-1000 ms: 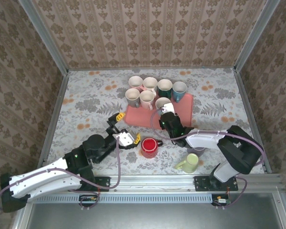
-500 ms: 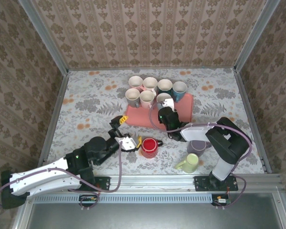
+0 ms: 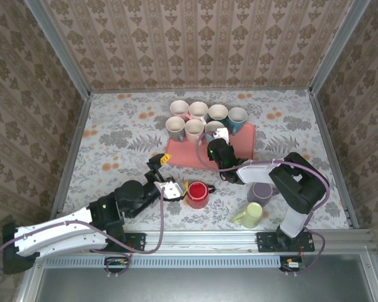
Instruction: Turn the mug right side up
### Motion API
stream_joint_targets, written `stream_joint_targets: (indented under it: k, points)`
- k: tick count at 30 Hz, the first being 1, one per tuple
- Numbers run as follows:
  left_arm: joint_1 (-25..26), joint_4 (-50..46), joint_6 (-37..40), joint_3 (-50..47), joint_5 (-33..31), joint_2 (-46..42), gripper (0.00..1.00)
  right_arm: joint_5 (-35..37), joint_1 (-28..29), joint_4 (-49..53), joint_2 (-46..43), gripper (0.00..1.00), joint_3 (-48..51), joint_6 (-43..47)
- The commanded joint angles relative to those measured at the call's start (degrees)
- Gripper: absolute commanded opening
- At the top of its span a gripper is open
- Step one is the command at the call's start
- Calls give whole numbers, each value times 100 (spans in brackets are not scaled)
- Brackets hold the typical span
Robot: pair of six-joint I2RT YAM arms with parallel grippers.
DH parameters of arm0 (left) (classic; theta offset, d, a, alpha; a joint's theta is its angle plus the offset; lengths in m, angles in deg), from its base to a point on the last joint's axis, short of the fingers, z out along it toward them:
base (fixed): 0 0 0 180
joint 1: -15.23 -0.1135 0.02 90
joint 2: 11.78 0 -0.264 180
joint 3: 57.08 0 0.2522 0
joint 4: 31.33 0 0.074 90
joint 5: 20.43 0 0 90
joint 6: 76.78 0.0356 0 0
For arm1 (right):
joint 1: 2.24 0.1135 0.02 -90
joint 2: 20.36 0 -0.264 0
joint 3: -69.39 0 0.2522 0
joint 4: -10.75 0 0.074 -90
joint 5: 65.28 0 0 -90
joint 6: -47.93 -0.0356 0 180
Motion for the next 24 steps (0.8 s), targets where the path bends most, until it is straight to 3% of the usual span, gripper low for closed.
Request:
stream_joint_targets:
  k: [1,5,8,12,16,21,24]
  points:
    - [48,-20,68,-56,-64,32,100,-121,-27,160,-235,31,-166,-104]
    - [59,-28,52,-55,-30,127,100,-159,-27,615,-737,39,-164,-58]
    - [59,-58,18,-25,5,203,100,-151,-36,813,-1170,59,-12,-123]
    - [68,-193,-51,36,52,271,100,-201,-53,1170,-1782,68,223,-135]
    - [75,-245,-140,58,45,340,100,-397,-84,1798,-2583,69,318,-21]
    - [77,-690,-570,361,273,686,100,-1433,-226,3524,-3378,70,-311,-75]
    - [92,-1026,-732,648,786,1090,100,-1179,-229,4451,-3592,69,-733,-124]
